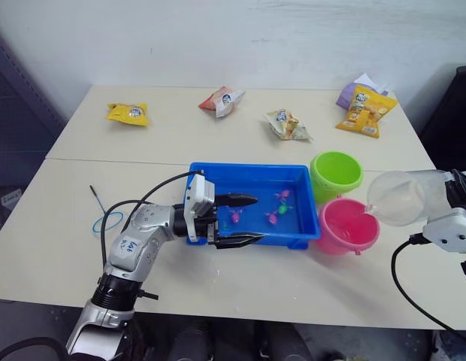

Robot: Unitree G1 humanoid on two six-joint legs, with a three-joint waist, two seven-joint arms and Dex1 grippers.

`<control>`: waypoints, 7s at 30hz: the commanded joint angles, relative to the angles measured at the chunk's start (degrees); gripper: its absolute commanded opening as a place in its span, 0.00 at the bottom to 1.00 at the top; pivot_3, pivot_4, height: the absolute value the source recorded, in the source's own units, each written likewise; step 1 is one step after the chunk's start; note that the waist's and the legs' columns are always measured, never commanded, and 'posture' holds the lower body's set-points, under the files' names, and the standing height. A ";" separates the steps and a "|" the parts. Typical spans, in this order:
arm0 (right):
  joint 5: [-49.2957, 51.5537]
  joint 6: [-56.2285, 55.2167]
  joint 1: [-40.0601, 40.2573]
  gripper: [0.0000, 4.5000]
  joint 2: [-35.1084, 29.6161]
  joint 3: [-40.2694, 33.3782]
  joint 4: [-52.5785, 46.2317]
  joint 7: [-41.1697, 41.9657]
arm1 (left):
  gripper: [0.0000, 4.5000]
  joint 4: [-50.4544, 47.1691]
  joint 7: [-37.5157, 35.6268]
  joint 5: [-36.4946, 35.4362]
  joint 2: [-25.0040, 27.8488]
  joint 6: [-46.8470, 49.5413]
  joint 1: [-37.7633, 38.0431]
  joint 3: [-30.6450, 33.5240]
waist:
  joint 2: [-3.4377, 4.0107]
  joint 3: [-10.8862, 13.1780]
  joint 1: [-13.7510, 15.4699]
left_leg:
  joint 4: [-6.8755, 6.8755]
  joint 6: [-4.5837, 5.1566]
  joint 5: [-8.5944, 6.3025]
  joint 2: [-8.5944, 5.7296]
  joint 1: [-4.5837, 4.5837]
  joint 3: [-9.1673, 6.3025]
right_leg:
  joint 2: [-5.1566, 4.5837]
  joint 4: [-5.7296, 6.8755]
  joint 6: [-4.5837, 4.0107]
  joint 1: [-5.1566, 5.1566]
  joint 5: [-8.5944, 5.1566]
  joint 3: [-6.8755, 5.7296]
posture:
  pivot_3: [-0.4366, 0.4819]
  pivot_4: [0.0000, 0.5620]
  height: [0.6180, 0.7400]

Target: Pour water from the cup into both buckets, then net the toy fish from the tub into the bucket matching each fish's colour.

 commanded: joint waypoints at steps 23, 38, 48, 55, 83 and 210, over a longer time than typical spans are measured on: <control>-3.69 -1.87 -1.19 0.01 -0.66 -1.77 -2.10 -3.25 | 1.00 0.51 -0.39 0.66 -0.97 -2.83 -0.65 0.11 | 0.00 0.00 -0.02 | 0.03 -0.01 0.03 0.00 0.00 0.00 | 0.01 0.03 0.00 0.00 0.00 0.00 | 0.48 0.27 0.98; 8.18 3.80 0.63 0.01 5.99 -0.52 -2.09 0.21 | 1.00 -1.50 -0.13 -1.08 -0.10 -1.46 -0.76 1.90 | 0.01 0.00 -0.09 | 0.04 0.00 0.04 0.01 0.01 0.00 | 0.01 0.06 0.00 0.02 0.00 0.01 | 0.48 0.27 0.98; 31.58 20.29 -7.78 0.01 9.67 -2.10 -4.24 5.09 | 1.00 1.35 0.68 -2.78 3.85 0.41 -3.23 8.36 | 0.01 -0.01 -0.17 | 0.09 0.04 0.05 0.03 0.03 -0.01 | -0.02 0.16 0.00 0.02 0.00 0.02 | 0.48 0.27 0.98; 25.32 22.97 -19.33 0.01 -0.39 2.91 6.28 5.09 | 1.00 7.04 2.56 -2.73 5.38 0.86 -8.31 12.85 | -0.02 0.01 -0.06 | 0.14 0.10 0.03 0.00 -0.02 -0.04 | -0.04 0.16 -0.01 -0.01 0.00 -0.04 | 0.48 0.27 0.98; -5.31 -1.22 -41.42 0.01 -14.44 26.97 37.33 -12.18 | 1.00 7.69 4.96 -0.18 4.08 -3.41 -8.11 12.28 | -0.10 0.06 -0.20 | 0.59 0.10 0.01 0.04 -0.20 -0.01 | -0.06 0.26 0.01 -0.05 0.01 -0.06 | 0.48 0.27 0.98; 64.74 17.05 -4.85 1.00 4.55 13.65 -11.75 54.35 | 1.00 11.87 32.97 3.99 11.65 -15.18 33.93 56.57 | -1.01 0.23 -0.24 | -0.18 0.68 -0.53 0.07 -0.08 -0.16 | -0.28 -0.44 0.07 0.03 0.05 -0.16 | 0.48 0.27 0.98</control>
